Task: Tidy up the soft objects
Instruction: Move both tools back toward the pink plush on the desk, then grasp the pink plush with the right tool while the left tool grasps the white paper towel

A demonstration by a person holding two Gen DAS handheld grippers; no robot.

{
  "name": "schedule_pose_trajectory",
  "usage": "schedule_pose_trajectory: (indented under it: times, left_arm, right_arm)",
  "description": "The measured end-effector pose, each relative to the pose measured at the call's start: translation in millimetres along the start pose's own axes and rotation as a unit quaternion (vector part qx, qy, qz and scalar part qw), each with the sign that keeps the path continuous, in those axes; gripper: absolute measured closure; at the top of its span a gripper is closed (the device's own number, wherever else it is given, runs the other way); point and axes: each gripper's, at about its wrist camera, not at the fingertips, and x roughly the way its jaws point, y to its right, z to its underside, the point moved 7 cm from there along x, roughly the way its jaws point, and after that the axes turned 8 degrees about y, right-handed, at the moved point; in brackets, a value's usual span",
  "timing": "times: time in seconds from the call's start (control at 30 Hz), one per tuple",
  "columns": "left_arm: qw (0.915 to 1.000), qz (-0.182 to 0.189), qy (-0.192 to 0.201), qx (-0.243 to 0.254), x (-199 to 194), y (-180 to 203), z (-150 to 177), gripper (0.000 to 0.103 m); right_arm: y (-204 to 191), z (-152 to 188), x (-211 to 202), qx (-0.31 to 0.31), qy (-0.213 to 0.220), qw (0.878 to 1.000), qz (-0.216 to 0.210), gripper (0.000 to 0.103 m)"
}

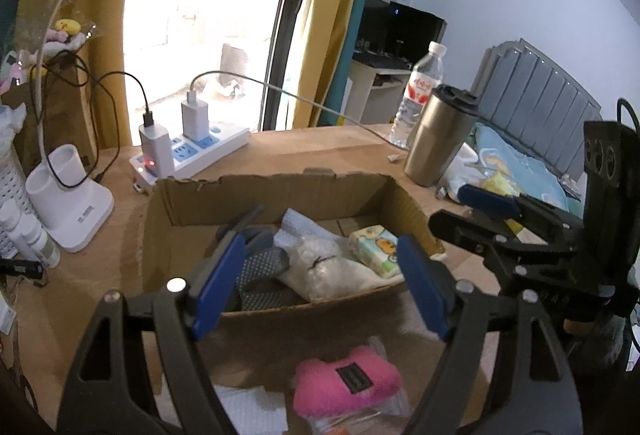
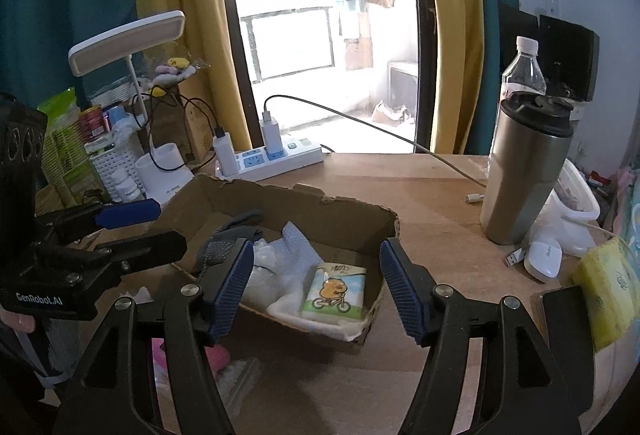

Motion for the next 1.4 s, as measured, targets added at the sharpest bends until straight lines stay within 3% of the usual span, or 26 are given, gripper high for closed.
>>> schedule_pose_trajectory:
  times: [0.67,1.4]
  left_arm:
    - [0.9994,-0.012,0.022,-0.023,-42.8,-24.3,14.1,0.021]
    - [0.9964,-0.05,0.014,-0.067,-72.6,-82.6,60.6,0.021]
  right_arm:
    - [-34.3,9.2,-15.6,-0.013,-0.004,1.0,0.003,0.029]
    - [-93.2,48.5,0.4,-0.04,-0.053,0.998,-0.024,0.028]
